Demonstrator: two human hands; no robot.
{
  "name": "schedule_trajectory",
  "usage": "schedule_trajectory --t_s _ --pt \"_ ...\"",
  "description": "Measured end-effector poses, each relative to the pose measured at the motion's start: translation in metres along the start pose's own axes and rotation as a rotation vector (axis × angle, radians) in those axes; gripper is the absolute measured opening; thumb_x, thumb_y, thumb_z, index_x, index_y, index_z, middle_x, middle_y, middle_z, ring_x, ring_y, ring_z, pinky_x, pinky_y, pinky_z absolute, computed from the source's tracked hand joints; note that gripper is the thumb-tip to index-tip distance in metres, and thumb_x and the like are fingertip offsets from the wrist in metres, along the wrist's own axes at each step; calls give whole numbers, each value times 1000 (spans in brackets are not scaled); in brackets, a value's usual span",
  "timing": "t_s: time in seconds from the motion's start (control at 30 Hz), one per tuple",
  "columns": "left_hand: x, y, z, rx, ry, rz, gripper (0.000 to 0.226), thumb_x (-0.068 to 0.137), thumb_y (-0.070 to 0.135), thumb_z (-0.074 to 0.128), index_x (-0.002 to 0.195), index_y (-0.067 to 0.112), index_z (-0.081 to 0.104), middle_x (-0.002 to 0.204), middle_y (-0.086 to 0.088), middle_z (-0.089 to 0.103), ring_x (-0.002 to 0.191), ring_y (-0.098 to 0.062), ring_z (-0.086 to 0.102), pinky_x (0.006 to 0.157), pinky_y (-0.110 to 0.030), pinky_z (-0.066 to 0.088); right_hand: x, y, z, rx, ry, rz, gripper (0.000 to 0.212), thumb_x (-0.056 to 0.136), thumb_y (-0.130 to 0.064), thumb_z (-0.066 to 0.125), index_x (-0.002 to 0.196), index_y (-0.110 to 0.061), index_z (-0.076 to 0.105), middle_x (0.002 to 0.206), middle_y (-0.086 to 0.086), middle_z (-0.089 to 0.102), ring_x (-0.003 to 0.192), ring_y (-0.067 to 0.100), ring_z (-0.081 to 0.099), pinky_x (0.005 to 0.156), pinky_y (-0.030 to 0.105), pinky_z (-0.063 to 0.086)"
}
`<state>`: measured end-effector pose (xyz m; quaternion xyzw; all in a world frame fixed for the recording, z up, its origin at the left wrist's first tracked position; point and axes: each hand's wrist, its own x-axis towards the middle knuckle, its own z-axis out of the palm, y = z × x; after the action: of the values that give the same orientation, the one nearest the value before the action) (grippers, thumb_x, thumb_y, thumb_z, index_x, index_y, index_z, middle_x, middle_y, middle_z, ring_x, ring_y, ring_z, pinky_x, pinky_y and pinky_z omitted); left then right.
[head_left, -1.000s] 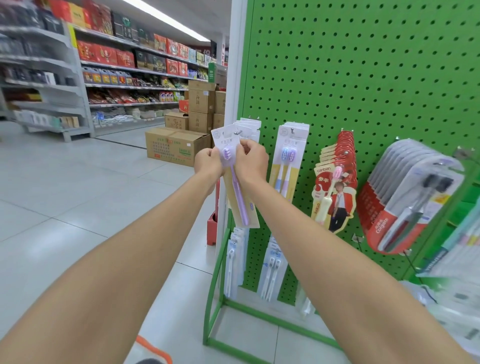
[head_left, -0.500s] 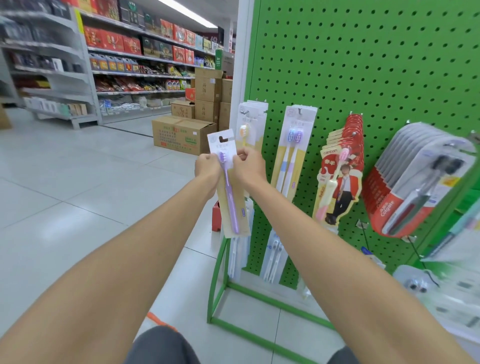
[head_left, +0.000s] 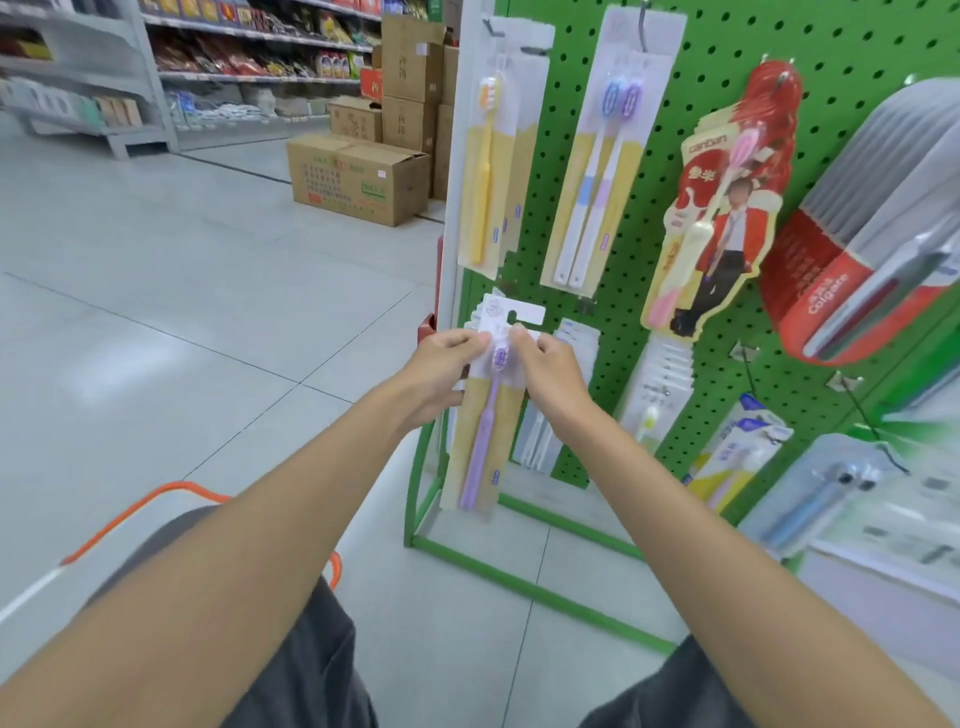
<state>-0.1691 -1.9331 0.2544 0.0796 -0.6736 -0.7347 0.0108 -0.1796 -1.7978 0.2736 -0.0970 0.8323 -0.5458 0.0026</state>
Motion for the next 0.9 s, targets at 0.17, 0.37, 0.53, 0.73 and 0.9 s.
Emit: schedule_trajectory --t_s 0.17,0.37,0.53,0.73,0.9 --pt "-8 -1 11 -66 27 -60 17 100 24 56 107 13 67 89 -1 72 80 -15 67 68 -31 56 -5 21 -7 102 -92 58 49 102 -41 39 100 2 62 101 27 66 82 26 61 92 49 51" --pt "-12 6 1 -416 166 -215 9 100 23 55 99 16 61 71 1 69 64 -13 67 54 -32 58 -35 37 -5 36 -404 196 41 99 -42 49 109 -7 68 97 8 72 85 22 66 82 33 50" --pt "-8 1 -15 -456 228 -262 17 99 26 57 89 14 62 60 1 70 72 -15 64 65 -36 56 -54 54 5 -29 -547 169 29 90 -23 68 108 0 64 99 18 69 84 15 61 84 28 48" --pt "-8 -9 -20 -348 245 -239 13 98 23 60 91 13 65 72 -1 71 74 -17 65 62 -33 58 -58 60 14 -71 -661 232 27 86 -7 70 109 -2 57 101 19 67 84 18 62 72 28 48" --pt "-19 -11 -16 -142 210 -173 53 98 61 33 100 21 67 85 6 67 83 -9 60 75 -25 46 -62 63 23 -69 -594 152 40 90 -5 61 125 -16 47 113 18 66 97 24 67 72 24 51"
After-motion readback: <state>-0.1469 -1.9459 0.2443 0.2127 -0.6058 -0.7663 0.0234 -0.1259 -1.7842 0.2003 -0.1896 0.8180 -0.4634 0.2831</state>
